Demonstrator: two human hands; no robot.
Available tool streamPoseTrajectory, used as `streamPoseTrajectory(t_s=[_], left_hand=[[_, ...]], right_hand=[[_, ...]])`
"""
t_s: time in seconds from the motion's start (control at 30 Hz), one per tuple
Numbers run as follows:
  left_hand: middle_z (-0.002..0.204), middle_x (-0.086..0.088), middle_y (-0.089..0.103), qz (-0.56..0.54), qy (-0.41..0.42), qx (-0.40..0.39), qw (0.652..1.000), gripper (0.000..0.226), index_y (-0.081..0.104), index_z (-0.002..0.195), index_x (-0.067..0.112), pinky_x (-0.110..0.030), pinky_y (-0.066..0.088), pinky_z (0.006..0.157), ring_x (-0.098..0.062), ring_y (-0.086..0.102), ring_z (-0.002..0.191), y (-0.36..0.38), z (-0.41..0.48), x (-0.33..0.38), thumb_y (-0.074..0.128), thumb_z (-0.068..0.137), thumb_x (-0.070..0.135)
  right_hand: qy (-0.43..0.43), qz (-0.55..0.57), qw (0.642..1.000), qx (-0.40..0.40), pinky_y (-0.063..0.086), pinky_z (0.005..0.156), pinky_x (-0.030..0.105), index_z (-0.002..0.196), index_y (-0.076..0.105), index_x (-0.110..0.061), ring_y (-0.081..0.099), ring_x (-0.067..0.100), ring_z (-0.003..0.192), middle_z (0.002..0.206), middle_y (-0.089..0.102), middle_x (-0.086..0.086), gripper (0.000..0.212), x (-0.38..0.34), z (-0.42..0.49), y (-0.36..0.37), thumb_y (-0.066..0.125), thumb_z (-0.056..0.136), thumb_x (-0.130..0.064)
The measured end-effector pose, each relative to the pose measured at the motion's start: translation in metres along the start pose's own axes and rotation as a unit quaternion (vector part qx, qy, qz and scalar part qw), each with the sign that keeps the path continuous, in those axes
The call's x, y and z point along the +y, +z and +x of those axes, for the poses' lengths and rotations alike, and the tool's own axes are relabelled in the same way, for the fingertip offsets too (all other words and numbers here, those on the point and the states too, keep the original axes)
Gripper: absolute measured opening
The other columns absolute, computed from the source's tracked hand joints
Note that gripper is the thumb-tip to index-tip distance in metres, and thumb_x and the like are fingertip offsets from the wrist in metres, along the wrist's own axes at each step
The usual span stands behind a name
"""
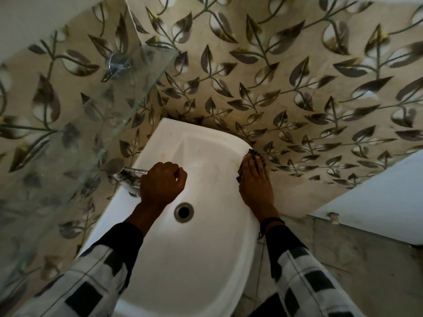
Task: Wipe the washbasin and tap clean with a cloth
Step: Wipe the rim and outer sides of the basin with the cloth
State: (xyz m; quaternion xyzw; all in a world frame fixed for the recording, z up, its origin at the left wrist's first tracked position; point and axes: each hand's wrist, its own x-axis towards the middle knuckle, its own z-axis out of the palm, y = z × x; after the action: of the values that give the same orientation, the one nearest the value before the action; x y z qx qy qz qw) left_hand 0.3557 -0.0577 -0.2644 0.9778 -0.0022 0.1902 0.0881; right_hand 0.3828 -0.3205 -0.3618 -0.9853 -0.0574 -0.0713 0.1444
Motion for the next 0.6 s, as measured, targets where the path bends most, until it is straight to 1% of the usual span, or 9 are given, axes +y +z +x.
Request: streamPoseTrajectory(t_s=[0.13, 0.27, 0.4, 0.47, 0.6], left_hand=[[0.053, -0.002, 0.052, -0.005, 0.012, 0.018, 1.000, 0.037, 0.051, 0.055, 0.015, -0.026, 0.037, 0.048, -0.028, 0.053, 0.053, 0.004, 0.001, -0.002, 0.044, 0.086, 0.033], [0.053, -0.001, 0.050, -0.010, 0.014, 0.017, 1.000, 0.036, 0.048, 0.054, 0.017, -0.026, 0.037, 0.047, -0.027, 0.052, 0.052, 0.003, 0.000, -0.001, 0.045, 0.086, 0.033], [0.052, 0.000, 0.050, -0.002, 0.023, 0.031, 0.999, 0.037, 0.049, 0.054, 0.016, -0.022, 0.030, 0.048, -0.023, 0.049, 0.050, 0.003, 0.000, 0.000, 0.046, 0.087, 0.033], [0.051, 0.000, 0.048, 0.004, 0.022, 0.033, 0.999, 0.037, 0.048, 0.053, 0.017, -0.022, 0.030, 0.048, -0.022, 0.048, 0.050, 0.004, 0.000, -0.002, 0.046, 0.086, 0.033], [0.051, 0.002, 0.045, 0.004, 0.010, 0.007, 1.000, 0.036, 0.042, 0.054, 0.021, -0.023, 0.032, 0.047, -0.022, 0.047, 0.050, 0.004, 0.000, -0.002, 0.043, 0.088, 0.035]], right_hand=[[-0.005, -0.016, 1.000, -0.008, 0.027, 0.119, 0.055, 0.155, 0.032, -0.005, 0.025, 0.032, 0.151, 0.161, 0.032, 0.012, 0.071, -0.002, 0.017, -0.003, 0.061, 0.092, -0.022], [0.008, -0.011, 1.000, 0.002, 0.025, 0.119, 0.056, 0.155, 0.032, -0.006, 0.026, 0.032, 0.150, 0.161, 0.033, 0.011, 0.072, -0.003, 0.015, -0.002, 0.063, 0.091, -0.020], [0.008, -0.017, 1.000, 0.007, 0.025, 0.119, 0.055, 0.156, 0.031, -0.008, 0.026, 0.030, 0.151, 0.162, 0.032, 0.009, 0.074, -0.003, 0.003, 0.000, 0.062, 0.090, -0.020], [0.002, -0.018, 1.000, 0.000, 0.025, 0.119, 0.055, 0.156, 0.031, -0.008, 0.025, 0.030, 0.151, 0.161, 0.032, 0.009, 0.075, -0.003, 0.009, -0.001, 0.064, 0.090, -0.022], [-0.008, -0.030, 0.999, -0.033, 0.015, 0.122, 0.052, 0.157, 0.026, -0.009, 0.019, 0.029, 0.153, 0.164, 0.027, 0.009, 0.074, -0.002, 0.024, -0.005, 0.060, 0.094, -0.026]])
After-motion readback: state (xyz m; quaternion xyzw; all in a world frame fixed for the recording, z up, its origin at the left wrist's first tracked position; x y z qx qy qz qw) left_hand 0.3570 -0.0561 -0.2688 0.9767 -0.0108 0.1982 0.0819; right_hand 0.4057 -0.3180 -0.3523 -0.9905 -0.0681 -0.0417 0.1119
